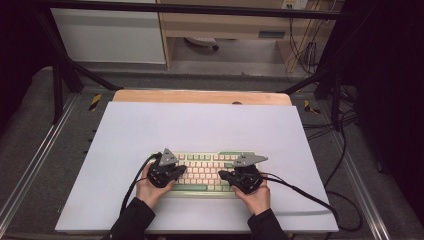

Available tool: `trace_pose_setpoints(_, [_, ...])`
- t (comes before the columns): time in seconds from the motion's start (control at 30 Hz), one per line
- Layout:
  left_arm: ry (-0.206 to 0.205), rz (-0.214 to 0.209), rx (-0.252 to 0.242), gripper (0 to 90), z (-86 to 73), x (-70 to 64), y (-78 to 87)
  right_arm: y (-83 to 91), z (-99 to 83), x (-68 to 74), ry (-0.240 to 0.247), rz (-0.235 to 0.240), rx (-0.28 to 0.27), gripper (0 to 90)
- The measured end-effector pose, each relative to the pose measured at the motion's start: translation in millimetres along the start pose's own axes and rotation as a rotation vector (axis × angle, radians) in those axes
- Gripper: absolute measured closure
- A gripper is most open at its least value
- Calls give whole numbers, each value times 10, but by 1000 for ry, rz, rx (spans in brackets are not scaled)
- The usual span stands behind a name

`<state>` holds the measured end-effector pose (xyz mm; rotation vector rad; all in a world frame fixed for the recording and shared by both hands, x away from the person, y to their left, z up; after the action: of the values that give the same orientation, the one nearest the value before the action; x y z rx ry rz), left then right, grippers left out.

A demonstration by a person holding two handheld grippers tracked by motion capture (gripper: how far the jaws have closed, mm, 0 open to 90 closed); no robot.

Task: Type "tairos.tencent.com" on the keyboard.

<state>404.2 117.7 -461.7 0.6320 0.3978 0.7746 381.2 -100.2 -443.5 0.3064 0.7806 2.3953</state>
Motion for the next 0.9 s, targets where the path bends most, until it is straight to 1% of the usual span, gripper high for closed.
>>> trace_pose_setpoints(0.17, [4, -8, -20, 900, 22, 2, 64, 5, 1, -4, 3, -2, 1, 900])
trace_pose_setpoints(0.5, [3, -17, -33, 900, 33, 5, 155, 15, 10, -8, 2, -3, -3, 900])
trace_pose_setpoints(0.9, [12, -17, -49, 900, -25, 61, 315, 19, 17, -9, -2, -4, -5, 900])
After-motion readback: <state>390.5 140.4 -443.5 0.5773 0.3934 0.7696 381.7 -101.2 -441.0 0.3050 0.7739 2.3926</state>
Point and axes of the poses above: each handheld gripper's, and its own axes: y roughly backward along the jaws, z roughly out of its top, x roughly to its left, the point moved 5 cm from there along -y, roughly forward along the jaws, and after that the axes turned 7 degrees about y, right-handed, at the moved point
